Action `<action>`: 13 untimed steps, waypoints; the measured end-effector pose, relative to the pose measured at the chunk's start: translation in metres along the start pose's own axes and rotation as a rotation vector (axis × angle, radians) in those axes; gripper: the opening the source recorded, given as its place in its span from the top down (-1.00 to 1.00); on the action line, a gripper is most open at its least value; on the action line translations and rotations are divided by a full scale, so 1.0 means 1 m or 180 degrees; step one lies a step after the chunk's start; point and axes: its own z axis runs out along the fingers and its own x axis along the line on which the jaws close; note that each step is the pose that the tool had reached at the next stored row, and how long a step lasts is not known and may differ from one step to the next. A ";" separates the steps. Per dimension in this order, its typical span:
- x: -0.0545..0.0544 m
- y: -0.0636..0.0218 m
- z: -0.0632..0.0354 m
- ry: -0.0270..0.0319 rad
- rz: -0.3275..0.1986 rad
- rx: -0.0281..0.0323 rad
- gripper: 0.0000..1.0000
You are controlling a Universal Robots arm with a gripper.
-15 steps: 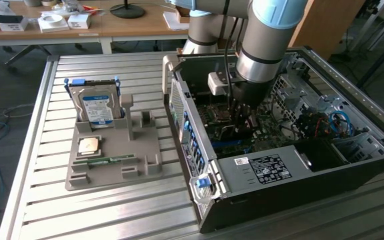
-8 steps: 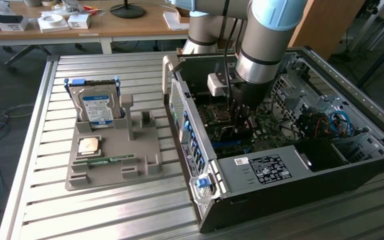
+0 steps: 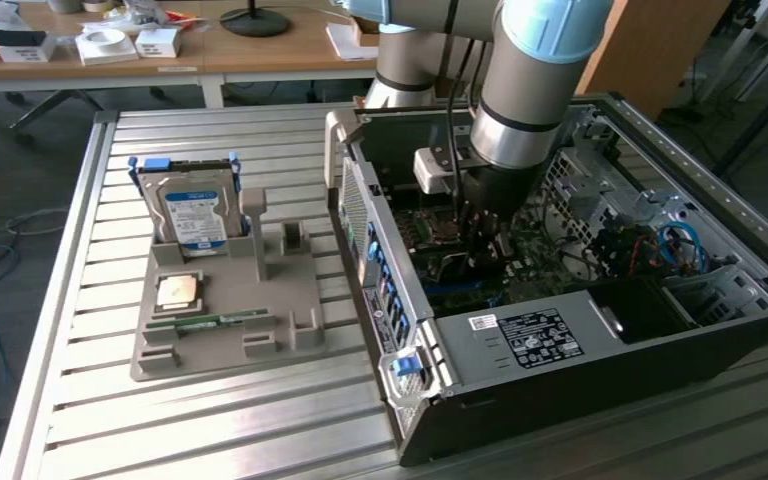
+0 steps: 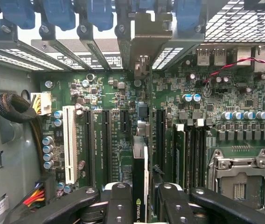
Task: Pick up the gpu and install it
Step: 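Insert the gpu into the slot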
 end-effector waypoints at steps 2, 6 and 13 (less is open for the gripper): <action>0.000 0.0000 0.0000 0.0000 0.0000 0.0000 0.48; 0.000 0.0000 0.0001 0.0000 -0.0001 0.0000 0.48; 0.000 0.0000 -0.0007 -0.0003 0.0000 0.0000 0.48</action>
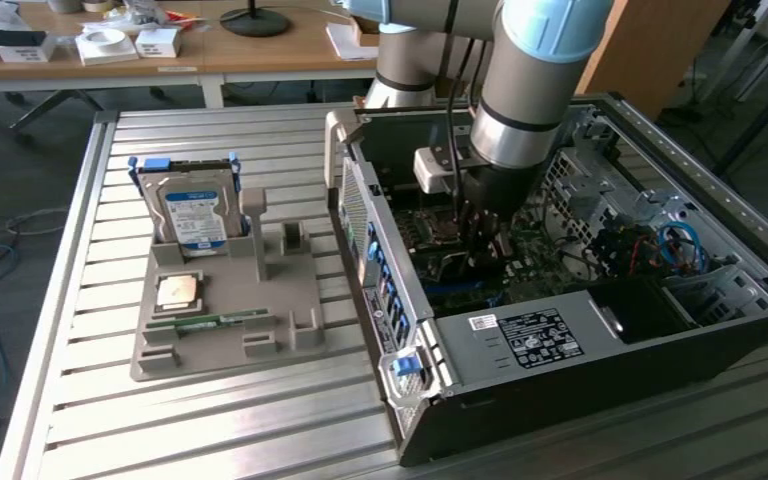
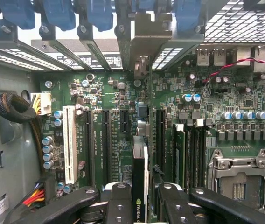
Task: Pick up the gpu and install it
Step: 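Insert the gpu into the slot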
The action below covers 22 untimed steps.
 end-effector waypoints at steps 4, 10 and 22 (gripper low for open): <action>0.000 0.0000 -0.0007 -0.0002 0.0000 0.0000 0.48; 0.000 0.0000 -0.0012 -0.0003 0.0000 -0.0001 0.48; 0.000 0.0002 0.0005 -0.0001 0.0000 -0.0001 0.48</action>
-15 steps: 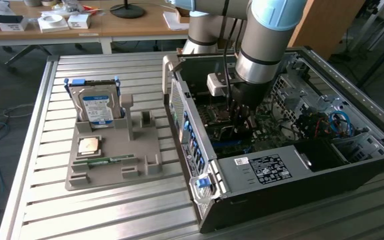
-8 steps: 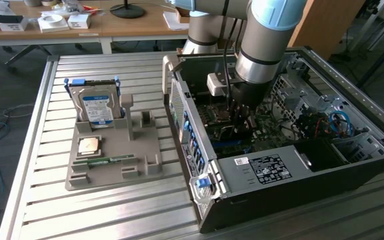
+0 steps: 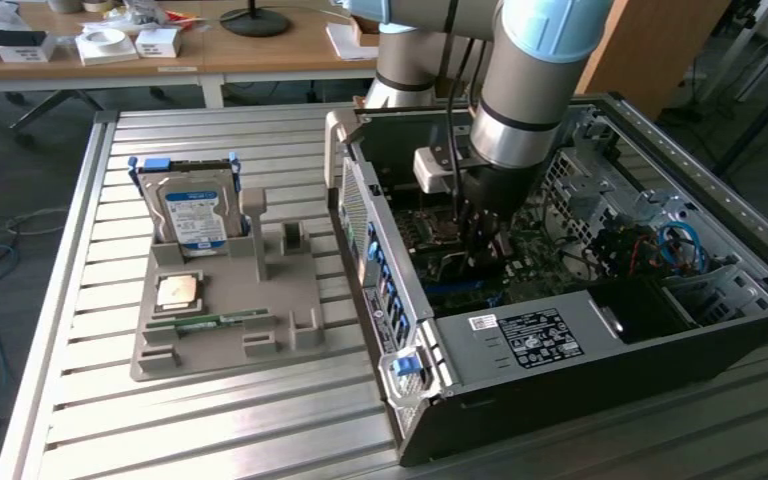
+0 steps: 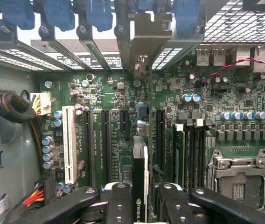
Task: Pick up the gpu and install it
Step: 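Insert the gpu into the slot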
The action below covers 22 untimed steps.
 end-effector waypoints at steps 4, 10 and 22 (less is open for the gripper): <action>0.000 0.0001 0.0007 -0.0001 0.0000 0.0000 0.48; 0.000 0.0001 0.0007 -0.0001 0.0000 0.0000 0.48; 0.000 0.0001 0.0006 -0.0001 0.0000 0.0000 0.48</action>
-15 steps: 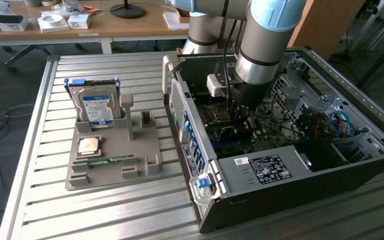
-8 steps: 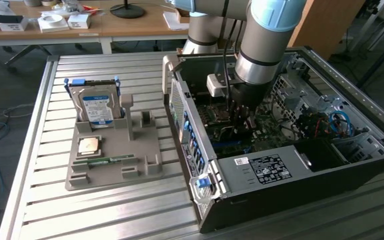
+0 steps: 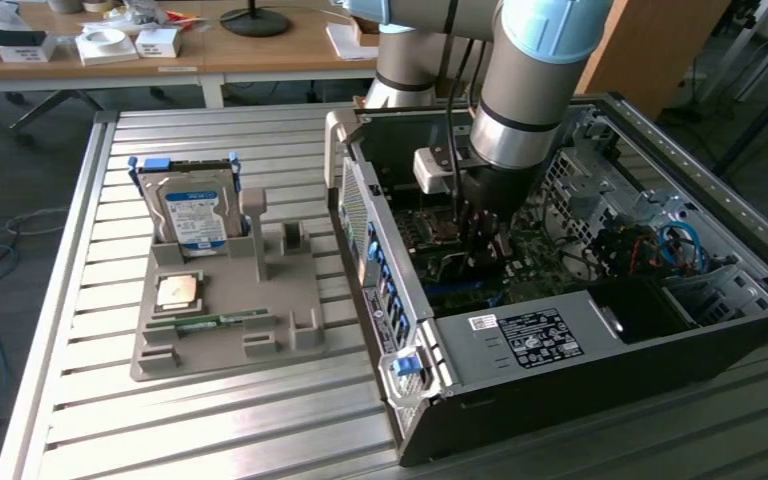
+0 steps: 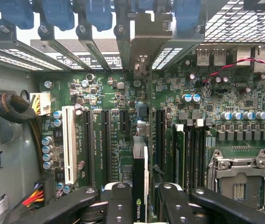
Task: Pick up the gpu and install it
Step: 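Insert the gpu into the slot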
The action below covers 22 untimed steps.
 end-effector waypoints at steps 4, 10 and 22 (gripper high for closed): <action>0.000 0.0000 -0.0010 -0.0001 0.0000 0.0001 0.48; 0.000 0.0000 -0.0013 0.0000 -0.0001 0.0000 0.48; 0.000 0.0000 -0.0013 0.0000 -0.0008 0.0002 0.48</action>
